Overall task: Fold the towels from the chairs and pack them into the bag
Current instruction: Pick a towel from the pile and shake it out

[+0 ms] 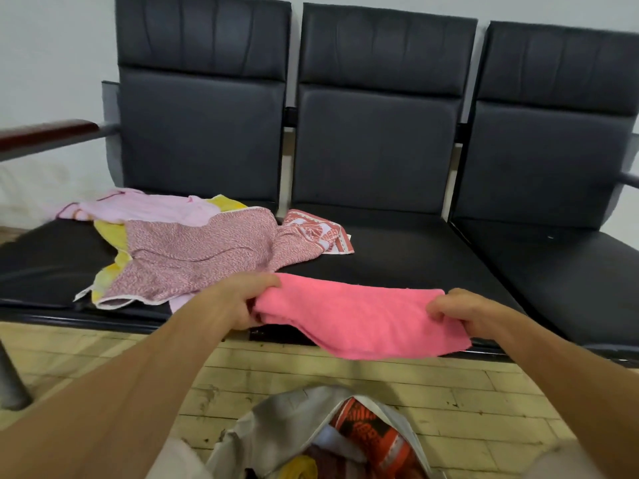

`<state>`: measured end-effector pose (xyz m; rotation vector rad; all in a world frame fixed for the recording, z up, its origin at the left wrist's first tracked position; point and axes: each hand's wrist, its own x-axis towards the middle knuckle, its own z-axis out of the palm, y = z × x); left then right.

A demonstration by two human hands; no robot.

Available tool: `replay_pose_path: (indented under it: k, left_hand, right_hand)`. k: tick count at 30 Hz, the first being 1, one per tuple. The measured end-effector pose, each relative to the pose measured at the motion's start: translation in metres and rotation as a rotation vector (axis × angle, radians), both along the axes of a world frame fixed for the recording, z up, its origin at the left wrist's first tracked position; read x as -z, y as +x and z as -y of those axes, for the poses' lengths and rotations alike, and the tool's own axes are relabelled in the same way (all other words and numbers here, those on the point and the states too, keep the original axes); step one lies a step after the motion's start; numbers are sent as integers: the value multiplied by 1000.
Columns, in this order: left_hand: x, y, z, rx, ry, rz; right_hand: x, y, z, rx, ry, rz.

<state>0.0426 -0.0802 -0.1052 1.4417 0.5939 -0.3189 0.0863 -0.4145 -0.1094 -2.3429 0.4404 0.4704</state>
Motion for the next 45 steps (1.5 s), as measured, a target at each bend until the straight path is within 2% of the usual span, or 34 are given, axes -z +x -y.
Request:
replay_pose_path:
  k: [2, 6, 11, 14, 18, 22, 26, 29, 34, 36, 41, 45]
  left_hand:
    - [-3, -1, -5, -19, -89, -8]
    - [-15, 1, 1, -101, -171, 134]
    - [-30, 5, 23, -132, -61, 259]
    - [-31, 11, 48, -84, 0, 294]
    - [-35, 22, 103, 38, 4, 314]
    - [-22, 35, 160, 243, 193, 337]
    - [-5, 39, 195, 276, 228, 319]
    - [2, 40, 209, 265, 163, 242]
    - [-1, 30, 205, 413, 15, 155]
    - [-5, 24, 194, 416, 58, 197]
    - [-13, 11, 149, 134, 137, 281]
    - [-21, 7, 122, 150, 345, 430]
  right_hand:
    - [-1, 2, -5, 4, 127, -36]
    - [7, 8, -16, 24, 375, -93]
    - [20, 14, -10, 94, 461, -8]
    - [25, 13, 1, 65, 451, -20]
    - [29, 11, 7, 119, 536, 21]
    - [37, 19, 7, 135, 633, 59]
    - [44, 24, 7, 161, 551, 75]
    - [48, 27, 7, 189, 514, 64]
    - [42, 19, 2, 127, 426, 89]
    - [37, 16, -1, 87, 361, 119]
    - [34, 8, -10, -76, 145, 220]
    - [18, -2, -27, -356, -123, 373]
